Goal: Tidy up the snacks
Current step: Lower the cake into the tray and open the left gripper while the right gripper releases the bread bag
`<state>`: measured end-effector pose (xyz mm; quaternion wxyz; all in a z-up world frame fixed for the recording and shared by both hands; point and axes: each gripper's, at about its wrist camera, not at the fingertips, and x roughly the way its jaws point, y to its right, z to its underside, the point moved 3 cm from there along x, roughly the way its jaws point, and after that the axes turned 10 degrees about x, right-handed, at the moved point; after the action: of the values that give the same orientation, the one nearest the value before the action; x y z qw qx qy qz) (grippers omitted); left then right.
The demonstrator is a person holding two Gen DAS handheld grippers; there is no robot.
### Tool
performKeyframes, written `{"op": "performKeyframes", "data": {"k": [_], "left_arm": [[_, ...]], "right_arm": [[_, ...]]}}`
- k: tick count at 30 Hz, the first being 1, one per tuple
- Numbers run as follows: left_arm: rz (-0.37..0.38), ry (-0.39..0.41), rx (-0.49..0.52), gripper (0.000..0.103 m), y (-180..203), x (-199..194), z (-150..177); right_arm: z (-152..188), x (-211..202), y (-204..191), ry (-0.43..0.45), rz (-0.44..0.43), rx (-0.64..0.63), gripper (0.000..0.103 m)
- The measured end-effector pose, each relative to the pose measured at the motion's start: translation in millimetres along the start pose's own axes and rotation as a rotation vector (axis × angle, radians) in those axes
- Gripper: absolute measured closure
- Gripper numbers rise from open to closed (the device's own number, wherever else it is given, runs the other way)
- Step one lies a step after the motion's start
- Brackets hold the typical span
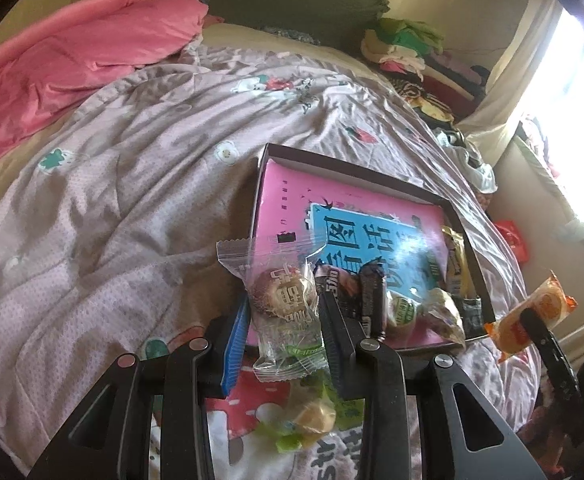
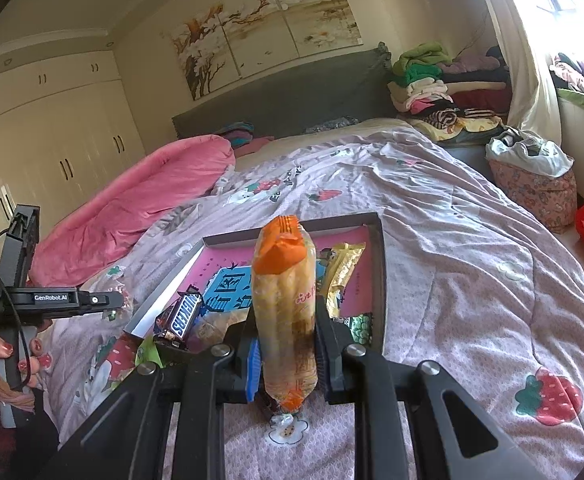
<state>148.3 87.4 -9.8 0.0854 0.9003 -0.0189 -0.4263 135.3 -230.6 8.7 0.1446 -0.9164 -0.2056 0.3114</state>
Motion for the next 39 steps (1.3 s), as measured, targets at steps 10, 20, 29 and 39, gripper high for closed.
{"op": "performKeyframes", "data": {"k": [10, 20, 29, 39], "left_arm": [[-0.062, -0.018, 0.051, 0.067, -2, 16, -2], [-0.104, -0.029, 0.133, 0.067, 10, 28, -5], [-0.111, -0.036, 0.147, 0.067, 12, 36, -5], [-0.107, -0.038, 0.155, 0.067, 16, 39, -7]], "right_arm": [[-2, 15, -1, -0.023, -0.012, 0.006, 0.080], [-2, 32, -1, -0.044, -0.014, 0.000, 0.080], [-1, 48, -1, -0.071, -0.015, -0.009, 0.080], [4, 62, -2, -0.110, -0.026, -0.005, 0.080]]}}
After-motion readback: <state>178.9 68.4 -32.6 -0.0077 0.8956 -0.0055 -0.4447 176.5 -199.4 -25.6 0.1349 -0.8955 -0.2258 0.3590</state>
